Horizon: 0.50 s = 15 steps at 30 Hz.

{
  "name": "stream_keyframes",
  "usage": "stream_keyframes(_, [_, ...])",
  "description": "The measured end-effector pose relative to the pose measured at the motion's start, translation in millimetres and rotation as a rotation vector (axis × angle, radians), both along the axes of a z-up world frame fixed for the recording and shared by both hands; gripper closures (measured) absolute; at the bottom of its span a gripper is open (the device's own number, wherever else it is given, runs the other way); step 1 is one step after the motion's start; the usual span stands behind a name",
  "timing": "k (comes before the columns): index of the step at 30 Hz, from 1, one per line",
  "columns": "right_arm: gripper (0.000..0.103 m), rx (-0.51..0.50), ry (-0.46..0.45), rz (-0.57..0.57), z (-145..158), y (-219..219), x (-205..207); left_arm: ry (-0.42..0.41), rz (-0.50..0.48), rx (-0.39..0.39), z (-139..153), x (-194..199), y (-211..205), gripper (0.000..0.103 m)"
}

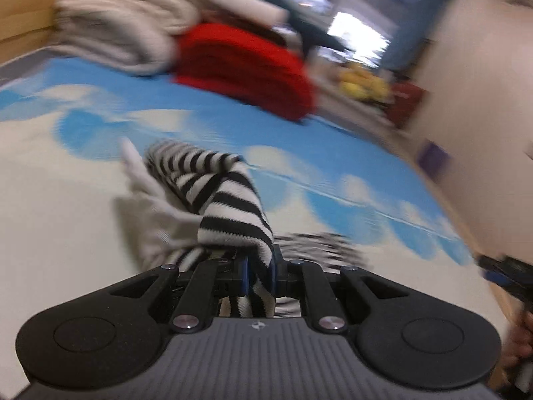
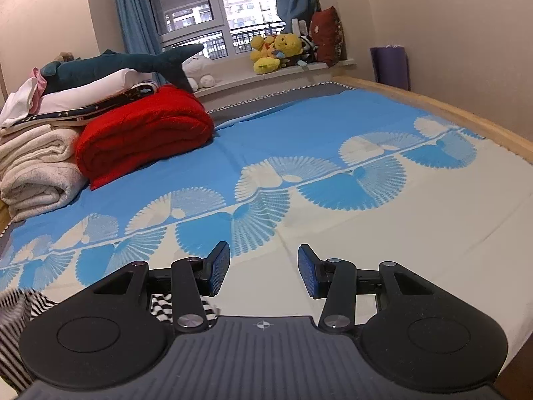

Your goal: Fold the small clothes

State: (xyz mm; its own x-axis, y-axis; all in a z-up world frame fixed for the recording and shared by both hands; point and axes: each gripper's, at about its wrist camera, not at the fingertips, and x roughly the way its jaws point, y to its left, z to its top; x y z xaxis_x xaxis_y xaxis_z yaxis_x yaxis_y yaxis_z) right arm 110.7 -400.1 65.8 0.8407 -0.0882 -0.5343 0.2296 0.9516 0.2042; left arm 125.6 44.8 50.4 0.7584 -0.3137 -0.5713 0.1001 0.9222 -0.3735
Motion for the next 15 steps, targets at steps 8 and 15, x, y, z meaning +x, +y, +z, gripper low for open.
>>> stream_keyframes(8, [0.056,0.05,-0.016,-0.04,1,-28,-16,0.025,-0.588,0.069,-36,-22,-155,0.089])
stream_keyframes(15, [0.054,0.182,0.054,0.14,-10,-23,-3,0.184,-0.645,-0.008,-41,-7,-160,0.076])
